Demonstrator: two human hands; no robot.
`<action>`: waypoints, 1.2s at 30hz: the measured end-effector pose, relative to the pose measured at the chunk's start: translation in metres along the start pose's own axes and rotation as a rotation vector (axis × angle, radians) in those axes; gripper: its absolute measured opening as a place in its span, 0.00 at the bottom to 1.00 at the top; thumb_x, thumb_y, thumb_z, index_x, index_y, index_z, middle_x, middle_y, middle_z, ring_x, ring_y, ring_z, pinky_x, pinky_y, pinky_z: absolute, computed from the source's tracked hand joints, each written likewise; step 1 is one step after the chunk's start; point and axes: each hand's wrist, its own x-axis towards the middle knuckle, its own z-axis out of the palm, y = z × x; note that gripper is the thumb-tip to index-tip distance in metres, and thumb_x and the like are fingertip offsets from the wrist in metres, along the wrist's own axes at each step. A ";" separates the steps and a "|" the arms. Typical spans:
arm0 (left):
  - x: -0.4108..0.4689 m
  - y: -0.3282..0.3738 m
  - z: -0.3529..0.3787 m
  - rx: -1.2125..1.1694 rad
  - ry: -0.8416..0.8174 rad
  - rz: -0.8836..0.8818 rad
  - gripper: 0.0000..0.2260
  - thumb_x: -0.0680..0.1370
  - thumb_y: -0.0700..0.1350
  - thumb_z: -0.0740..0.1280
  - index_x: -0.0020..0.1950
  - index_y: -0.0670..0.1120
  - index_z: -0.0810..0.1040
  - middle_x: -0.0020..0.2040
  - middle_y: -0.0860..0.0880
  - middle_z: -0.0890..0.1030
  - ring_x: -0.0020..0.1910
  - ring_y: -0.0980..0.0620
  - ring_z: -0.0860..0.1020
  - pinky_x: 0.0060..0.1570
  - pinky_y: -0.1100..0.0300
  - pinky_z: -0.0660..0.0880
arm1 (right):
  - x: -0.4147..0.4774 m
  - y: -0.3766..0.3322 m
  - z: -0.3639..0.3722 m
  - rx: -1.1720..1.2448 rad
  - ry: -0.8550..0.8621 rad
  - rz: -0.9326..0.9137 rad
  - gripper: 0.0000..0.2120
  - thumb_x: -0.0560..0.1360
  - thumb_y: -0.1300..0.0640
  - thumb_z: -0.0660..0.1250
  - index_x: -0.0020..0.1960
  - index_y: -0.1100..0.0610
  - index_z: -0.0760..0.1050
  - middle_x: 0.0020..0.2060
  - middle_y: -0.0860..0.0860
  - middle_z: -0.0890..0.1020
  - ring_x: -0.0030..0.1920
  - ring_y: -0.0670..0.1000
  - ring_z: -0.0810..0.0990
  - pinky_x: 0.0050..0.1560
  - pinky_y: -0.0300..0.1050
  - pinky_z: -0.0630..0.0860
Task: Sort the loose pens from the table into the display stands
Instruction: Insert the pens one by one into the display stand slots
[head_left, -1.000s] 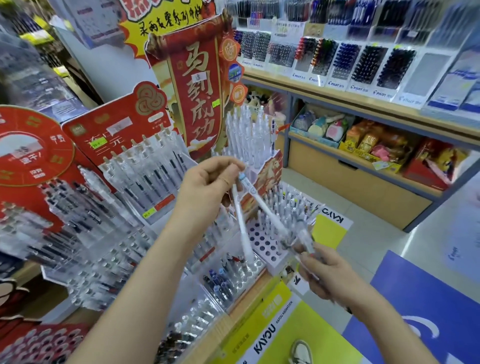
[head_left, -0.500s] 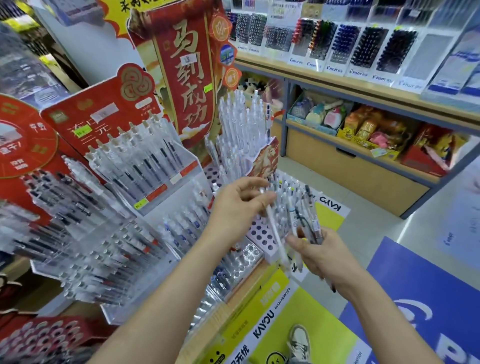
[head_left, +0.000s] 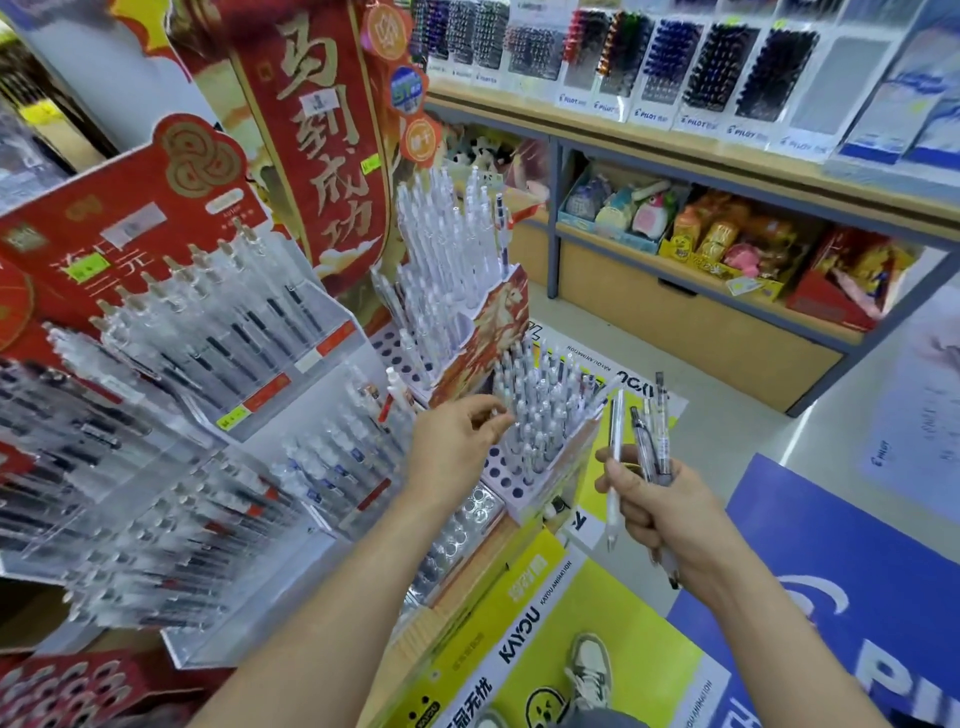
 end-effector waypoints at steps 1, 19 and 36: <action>0.000 -0.003 0.001 0.015 0.000 -0.003 0.02 0.75 0.45 0.72 0.47 0.49 0.84 0.37 0.54 0.83 0.38 0.52 0.81 0.46 0.49 0.79 | 0.001 0.000 -0.001 -0.004 -0.003 0.004 0.09 0.76 0.64 0.67 0.54 0.66 0.76 0.34 0.56 0.77 0.23 0.44 0.59 0.19 0.34 0.57; 0.008 -0.010 0.015 0.422 -0.174 0.120 0.08 0.78 0.45 0.67 0.55 0.46 0.82 0.49 0.49 0.84 0.50 0.53 0.80 0.51 0.62 0.73 | 0.001 -0.008 0.016 -0.023 -0.133 -0.029 0.30 0.58 0.46 0.83 0.47 0.66 0.75 0.30 0.54 0.65 0.25 0.45 0.59 0.20 0.35 0.56; -0.011 0.045 -0.038 -0.522 -0.283 -0.157 0.10 0.80 0.42 0.64 0.59 0.42 0.79 0.48 0.43 0.84 0.39 0.49 0.81 0.43 0.58 0.80 | -0.001 -0.008 0.034 0.087 -0.197 0.018 0.06 0.70 0.63 0.67 0.47 0.64 0.75 0.37 0.61 0.83 0.20 0.43 0.61 0.18 0.33 0.57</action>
